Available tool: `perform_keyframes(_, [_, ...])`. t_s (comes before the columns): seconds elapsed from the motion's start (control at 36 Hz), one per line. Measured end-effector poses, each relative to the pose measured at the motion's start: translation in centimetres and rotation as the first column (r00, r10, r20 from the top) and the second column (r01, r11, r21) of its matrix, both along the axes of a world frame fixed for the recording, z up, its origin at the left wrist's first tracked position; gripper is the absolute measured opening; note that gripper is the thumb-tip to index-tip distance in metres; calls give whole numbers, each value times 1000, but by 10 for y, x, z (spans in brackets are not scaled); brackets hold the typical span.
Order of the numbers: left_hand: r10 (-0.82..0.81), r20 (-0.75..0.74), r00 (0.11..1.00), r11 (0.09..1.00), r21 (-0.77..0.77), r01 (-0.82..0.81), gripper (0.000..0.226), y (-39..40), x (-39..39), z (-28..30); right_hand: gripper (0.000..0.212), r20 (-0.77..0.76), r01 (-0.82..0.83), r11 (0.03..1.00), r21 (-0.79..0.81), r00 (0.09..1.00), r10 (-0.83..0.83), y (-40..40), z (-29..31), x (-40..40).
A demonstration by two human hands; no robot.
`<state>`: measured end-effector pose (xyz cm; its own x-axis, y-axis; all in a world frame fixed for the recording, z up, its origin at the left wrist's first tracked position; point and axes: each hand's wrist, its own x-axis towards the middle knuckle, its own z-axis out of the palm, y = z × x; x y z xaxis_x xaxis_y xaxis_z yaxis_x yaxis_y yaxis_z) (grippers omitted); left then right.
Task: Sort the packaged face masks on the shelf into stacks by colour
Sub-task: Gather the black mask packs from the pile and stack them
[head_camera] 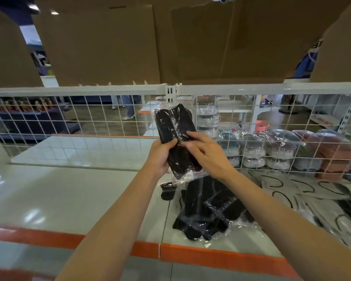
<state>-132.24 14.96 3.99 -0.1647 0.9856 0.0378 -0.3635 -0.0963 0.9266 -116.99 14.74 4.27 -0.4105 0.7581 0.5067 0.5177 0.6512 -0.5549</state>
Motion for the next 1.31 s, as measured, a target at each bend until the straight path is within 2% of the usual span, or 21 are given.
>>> perform_keyframes(0.06, [9,2,1000,1000,20,-10,16,2,-5,4,33,-162,123,992,-34,979,-127,6,7,4])
perform_keyframes(0.14, [5,-11,1000,998,70,-4,17,-2,-8,11,48,-198,198,960,-199,951,-237,15,16,7])
perform_keyframes(0.22, [39,-29,999,996,80,-37,27,-5,-8,13,39,-151,126,947,-296,973,-177,17,16,11])
perform_keyframes(0.31, [24,-16,1000,997,68,-23,23,-5,-9,13,24,-212,67,957,-284,968,-131,16,14,13])
perform_keyframes(0.44, [3,3,1000,1000,31,-3,22,-4,-11,8,7,-281,124,939,-320,934,-219,24,11,18])
perform_keyframes(0.53, [-1,10,1000,1000,-8,1,12,-5,-12,5,8,-300,149,926,-347,918,-260,25,12,24])
perform_keyframes(0.67, [4,-21,1000,996,-88,-6,12,-5,-20,-1,13,-323,149,916,-373,904,-279,31,10,34])
perform_keyframes(0.72, [6,-41,999,989,-145,-12,13,-4,-23,-4,15,-321,28,909,-417,931,-176,28,18,37])
perform_keyframes(0.75, [2,-67,998,986,-169,-14,14,-4,-25,-5,15,-246,-33,899,-436,966,-84,26,22,37])
perform_keyframes(0.78, [-10,-107,994,983,-184,-10,14,-4,-27,-7,14,-56,-48,905,-422,998,26,25,25,38])
perform_keyframes(0.81, [-37,-156,987,980,-199,5,15,-3,-27,-9,13,208,-19,932,-362,973,100,23,28,36])
perform_keyframes(0.83, [-73,-202,977,975,-219,27,15,-3,-27,-10,15,461,16,969,-247,881,103,22,30,33])
perform_keyframes(0.86, [-109,-238,965,968,-248,48,16,-4,-25,-11,19,644,28,995,-100,764,43,20,31,28])
perform_keyframes(0.89, [-144,-263,954,957,-282,66,16,-5,-23,-11,23,740,18,1000,22,672,-28,18,32,22])
perform_keyframes(0.92, [-177,-276,945,946,-312,86,17,-6,-20,-10,26,778,5,994,109,622,-89,15,34,15])
perform_keyframes(0.97, [-245,-283,927,928,-345,140,23,-8,-14,-10,28,795,-47,958,284,571,-207,13,36,5])
perform_keyframes(1.03, [-303,-253,919,917,-339,210,34,-11,-8,-11,36,753,-90,900,426,587,-297,15,36,-2])
perform_keyframes(1.14, [-382,-92,920,906,-233,353,64,-16,-4,-15,45,496,-91,742,664,796,-346,18,24,-12])
perform_keyframes(1.19, [-402,-118,908,907,-189,377,54,-19,-3,-17,62,378,-30,738,674,872,-311,22,16,-14])
perform_keyframes(1.25, [-374,-187,909,924,-163,346,31,-22,-3,-17,77,328,58,787,614,888,-321,24,10,-15])
perform_keyframes(1.31, [-300,-205,932,950,-149,274,21,-22,-6,-17,77,272,214,868,448,892,-360,21,12,-13])
